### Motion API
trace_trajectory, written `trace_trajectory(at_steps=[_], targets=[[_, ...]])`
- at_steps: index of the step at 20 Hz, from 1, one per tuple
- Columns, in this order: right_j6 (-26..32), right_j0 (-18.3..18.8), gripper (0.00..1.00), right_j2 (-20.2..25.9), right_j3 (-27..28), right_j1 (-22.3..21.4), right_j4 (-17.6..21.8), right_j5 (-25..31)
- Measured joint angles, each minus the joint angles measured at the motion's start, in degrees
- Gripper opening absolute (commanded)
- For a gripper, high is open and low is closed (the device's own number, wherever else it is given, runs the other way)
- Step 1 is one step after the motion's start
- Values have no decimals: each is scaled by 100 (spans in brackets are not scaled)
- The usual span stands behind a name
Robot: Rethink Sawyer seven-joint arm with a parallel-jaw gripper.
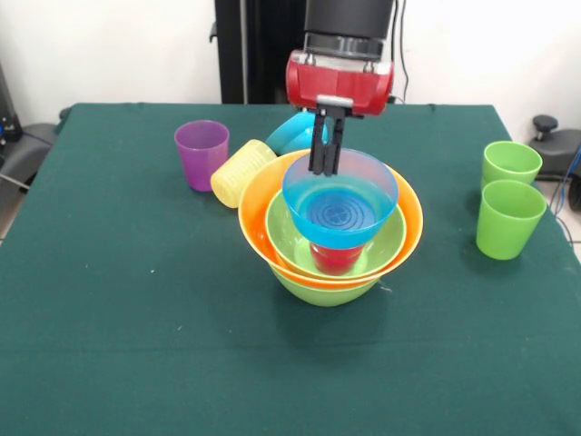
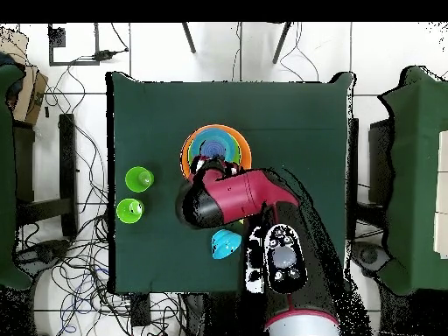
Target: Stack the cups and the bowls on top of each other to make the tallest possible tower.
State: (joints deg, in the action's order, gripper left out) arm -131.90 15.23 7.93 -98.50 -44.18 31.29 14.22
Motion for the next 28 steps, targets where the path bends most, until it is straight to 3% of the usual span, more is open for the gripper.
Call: trace_trajectory(at_steps=[8, 17, 22, 28], targets=[[1, 224, 0, 238, -686, -1153, -361, 1094], [1, 133, 0, 324, -1265, -1966, -607, 1357], [1, 98, 0, 428, -1484, -2005, -813, 1355], [1, 65, 0, 490, -1635, -1757, -860, 1308]])
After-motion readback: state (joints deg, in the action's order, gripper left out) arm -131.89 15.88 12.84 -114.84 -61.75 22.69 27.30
